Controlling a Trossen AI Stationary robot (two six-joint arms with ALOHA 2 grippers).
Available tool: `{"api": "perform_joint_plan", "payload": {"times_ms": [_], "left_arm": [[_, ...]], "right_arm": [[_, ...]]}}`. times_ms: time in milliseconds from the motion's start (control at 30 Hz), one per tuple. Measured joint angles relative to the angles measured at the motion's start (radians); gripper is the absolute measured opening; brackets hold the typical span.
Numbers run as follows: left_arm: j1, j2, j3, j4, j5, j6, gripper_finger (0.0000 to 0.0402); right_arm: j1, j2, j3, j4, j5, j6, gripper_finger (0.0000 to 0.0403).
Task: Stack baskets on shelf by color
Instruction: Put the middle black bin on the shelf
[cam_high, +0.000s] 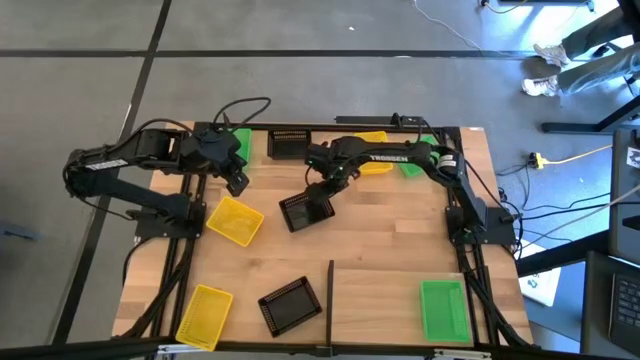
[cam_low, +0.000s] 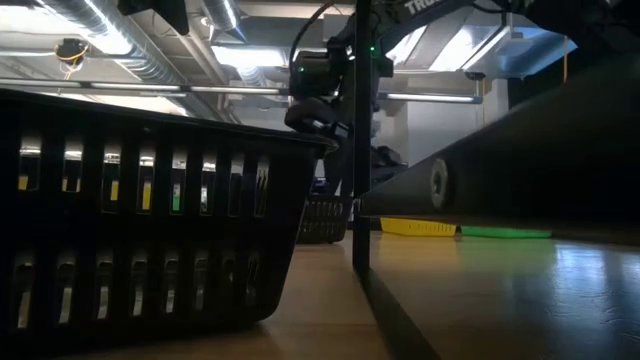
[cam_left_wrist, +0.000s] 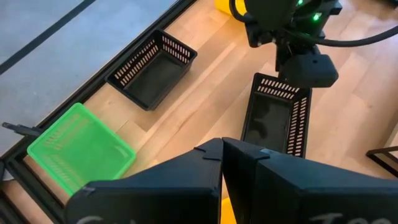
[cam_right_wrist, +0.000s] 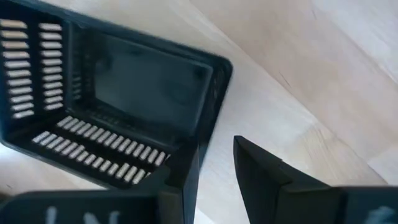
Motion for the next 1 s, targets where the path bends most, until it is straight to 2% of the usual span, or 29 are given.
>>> {"api": "perform_joint_plan", "payload": {"times_ms": [167,633,1000], "left_arm": [[0.0,0.0,0.0,0.0,0.0,0.0,0.0],[0.0,0.0,0.0,0.0,0.0,0.0,0.0],[0.0,0.0,0.0,0.0,0.0,0.001,0.0]], "right_arm": [[0.0,0.0,0.0,0.052,0.0,0.003,0.01],[0.0,0.0,0.0,0.052,0.032,0.025,0.01],[0.013,0.049,0.0,0.08,0.045,0.014,0.01]]}}
